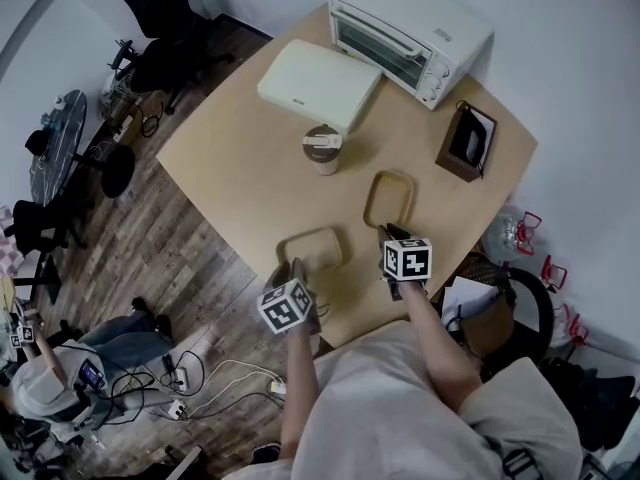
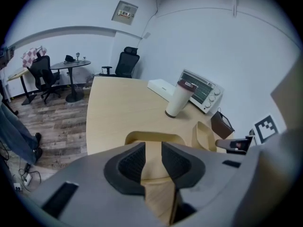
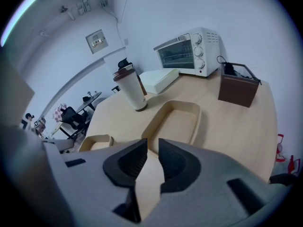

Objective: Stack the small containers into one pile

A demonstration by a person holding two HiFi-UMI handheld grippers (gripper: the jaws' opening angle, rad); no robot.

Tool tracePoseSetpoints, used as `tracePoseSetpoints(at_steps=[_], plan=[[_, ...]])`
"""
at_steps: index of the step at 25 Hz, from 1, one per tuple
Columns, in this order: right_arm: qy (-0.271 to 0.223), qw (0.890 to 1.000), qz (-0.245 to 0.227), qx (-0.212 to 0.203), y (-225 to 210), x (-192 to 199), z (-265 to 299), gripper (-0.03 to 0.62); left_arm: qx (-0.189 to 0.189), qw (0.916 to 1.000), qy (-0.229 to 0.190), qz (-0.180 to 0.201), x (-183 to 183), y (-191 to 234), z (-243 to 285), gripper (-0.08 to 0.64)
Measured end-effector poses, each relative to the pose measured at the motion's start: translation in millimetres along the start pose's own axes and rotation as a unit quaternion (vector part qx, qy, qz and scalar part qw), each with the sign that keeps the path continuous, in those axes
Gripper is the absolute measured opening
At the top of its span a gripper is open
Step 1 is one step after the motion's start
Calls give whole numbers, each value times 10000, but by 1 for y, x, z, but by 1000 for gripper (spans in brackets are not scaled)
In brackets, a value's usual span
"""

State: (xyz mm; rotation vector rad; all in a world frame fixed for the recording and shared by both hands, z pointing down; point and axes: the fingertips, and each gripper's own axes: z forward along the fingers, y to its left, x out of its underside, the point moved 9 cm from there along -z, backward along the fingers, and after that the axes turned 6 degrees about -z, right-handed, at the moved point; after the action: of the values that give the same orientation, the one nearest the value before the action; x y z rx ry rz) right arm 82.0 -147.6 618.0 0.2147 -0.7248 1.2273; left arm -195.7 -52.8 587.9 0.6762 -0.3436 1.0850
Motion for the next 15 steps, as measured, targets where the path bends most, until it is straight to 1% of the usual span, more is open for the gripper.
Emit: tracePoseSetpoints(at_steps=[4, 8, 10, 13, 15], plan=[[-75, 9992, 180, 341, -32, 6, -9, 75, -61, 10000, -39, -7, 7, -5, -6, 101], [-111, 9982, 364, 460, -53, 6, -8, 75, -175, 9998, -93, -53, 11, -4, -11, 100], [-134, 9981, 369, 479, -62, 3, -6, 75, -207, 9997, -114, -83, 12, -6, -14, 100], [-174, 9987, 110, 470, -83, -9, -2, 77, -104, 9998, -150, -81, 17, -21, -18, 98], [-189, 9989, -246, 350, -97, -25, 4, 77, 92, 9998, -131, 119, 22, -42, -15, 94]])
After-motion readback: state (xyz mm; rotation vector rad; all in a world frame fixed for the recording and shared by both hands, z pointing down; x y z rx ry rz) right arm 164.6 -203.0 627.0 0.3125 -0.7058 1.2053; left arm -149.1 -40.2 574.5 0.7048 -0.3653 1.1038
